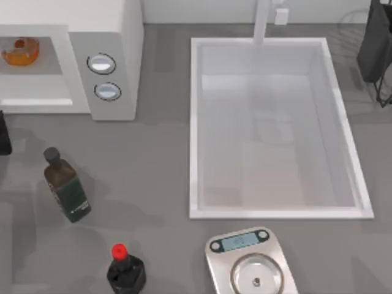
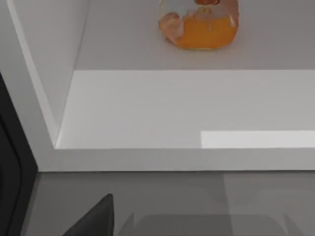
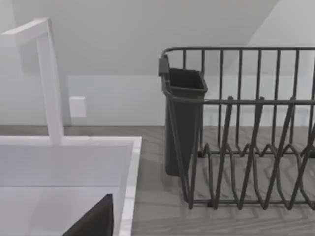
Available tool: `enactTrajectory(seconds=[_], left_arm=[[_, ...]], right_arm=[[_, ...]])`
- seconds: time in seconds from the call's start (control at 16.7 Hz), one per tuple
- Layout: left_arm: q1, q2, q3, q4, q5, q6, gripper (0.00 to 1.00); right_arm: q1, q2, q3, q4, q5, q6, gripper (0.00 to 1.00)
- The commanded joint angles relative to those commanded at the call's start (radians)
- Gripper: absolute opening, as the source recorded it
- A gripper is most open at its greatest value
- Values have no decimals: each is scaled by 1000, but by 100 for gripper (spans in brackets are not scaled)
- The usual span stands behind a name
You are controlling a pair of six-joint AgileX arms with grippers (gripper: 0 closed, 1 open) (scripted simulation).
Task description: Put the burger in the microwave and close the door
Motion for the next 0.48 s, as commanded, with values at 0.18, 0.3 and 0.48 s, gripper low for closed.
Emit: enactTrajectory(seconds=[0.18, 0.3, 0.48], left_arm=[[0, -59, 22, -81, -1, 1, 100], [0, -101, 39, -133, -2, 1, 100], [0, -158, 59, -216, -2, 0, 100]], right_arm=[[0, 0, 0, 0, 0, 0, 100], [0, 0, 0, 0, 0, 0, 100], [0, 0, 0, 0, 0, 0, 100]])
